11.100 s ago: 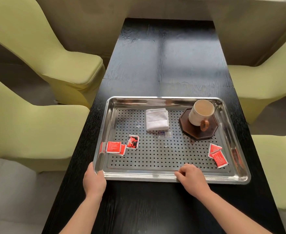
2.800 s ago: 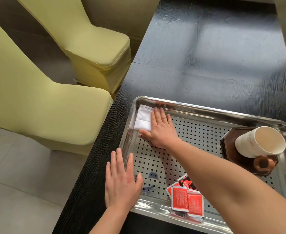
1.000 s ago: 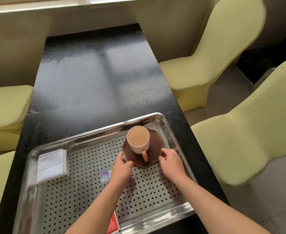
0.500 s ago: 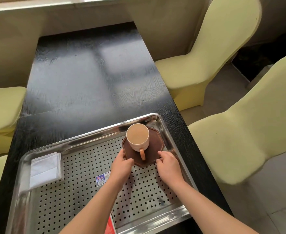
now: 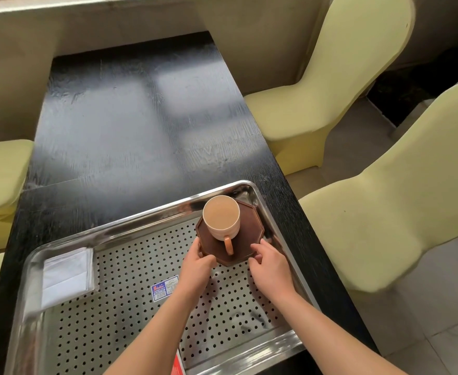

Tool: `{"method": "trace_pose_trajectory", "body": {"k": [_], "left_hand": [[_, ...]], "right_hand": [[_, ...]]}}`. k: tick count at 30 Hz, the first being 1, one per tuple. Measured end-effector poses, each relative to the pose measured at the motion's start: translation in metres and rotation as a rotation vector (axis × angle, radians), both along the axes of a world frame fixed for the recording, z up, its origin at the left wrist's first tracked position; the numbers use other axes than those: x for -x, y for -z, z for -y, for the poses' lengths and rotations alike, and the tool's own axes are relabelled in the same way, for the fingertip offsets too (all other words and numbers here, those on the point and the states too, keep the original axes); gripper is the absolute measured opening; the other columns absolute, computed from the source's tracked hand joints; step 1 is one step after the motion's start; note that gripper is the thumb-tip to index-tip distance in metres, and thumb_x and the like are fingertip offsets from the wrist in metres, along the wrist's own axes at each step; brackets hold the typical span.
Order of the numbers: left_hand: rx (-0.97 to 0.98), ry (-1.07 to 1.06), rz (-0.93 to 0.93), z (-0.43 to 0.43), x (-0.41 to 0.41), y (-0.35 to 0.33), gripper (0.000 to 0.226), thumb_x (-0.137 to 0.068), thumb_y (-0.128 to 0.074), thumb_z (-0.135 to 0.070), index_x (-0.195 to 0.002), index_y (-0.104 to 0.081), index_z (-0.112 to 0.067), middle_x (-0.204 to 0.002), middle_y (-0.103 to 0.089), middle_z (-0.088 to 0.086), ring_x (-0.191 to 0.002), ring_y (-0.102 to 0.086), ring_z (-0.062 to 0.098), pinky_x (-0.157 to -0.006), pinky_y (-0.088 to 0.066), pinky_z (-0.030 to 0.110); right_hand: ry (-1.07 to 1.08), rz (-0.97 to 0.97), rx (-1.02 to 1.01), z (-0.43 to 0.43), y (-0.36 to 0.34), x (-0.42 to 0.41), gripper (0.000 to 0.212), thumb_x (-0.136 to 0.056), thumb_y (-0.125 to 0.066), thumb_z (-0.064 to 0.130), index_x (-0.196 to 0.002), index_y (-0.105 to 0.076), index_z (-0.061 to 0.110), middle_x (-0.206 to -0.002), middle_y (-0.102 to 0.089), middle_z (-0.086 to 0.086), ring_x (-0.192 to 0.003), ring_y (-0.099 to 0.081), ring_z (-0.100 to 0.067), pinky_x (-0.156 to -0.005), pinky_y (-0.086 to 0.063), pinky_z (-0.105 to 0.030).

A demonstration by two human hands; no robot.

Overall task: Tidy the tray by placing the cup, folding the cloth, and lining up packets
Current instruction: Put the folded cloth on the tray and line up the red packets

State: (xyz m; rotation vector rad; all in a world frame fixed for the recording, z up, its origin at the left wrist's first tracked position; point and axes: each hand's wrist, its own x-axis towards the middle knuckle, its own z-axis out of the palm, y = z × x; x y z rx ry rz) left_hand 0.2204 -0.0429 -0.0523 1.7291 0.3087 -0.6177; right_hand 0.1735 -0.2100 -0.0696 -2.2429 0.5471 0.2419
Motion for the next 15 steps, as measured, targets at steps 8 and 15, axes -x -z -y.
{"method": "trace_pose_trajectory", "body": {"k": [8,15], "left_hand": [[0.079,-0.064,-0.002,0.0,0.004,0.0,0.057,-0.08,-0.051,0.008,-0.126,-0.058,-0.025,-0.104,-0.072,0.002,-0.093,-0.064,0.016,-0.076,-0.046,0.03],[0.068,-0.109,-0.039,-0.002,0.005,0.003,0.058,-0.081,-0.05,0.007,-0.13,-0.052,-0.022,-0.114,-0.066,-0.002,-0.104,-0.061,0.017,-0.076,-0.046,0.032]], "right_hand": [[-0.104,-0.01,0.016,0.003,-0.003,0.001,0.046,-0.093,-0.062,0.019,-0.139,-0.056,0.016,-0.15,-0.047,-0.002,-0.126,-0.054,-0.017,-0.107,-0.045,-0.034],[-0.062,0.035,0.064,0.012,-0.012,0.002,0.042,-0.091,-0.062,0.019,-0.133,-0.059,0.02,-0.132,-0.06,0.001,-0.113,-0.059,-0.012,-0.097,-0.052,-0.032]]}}
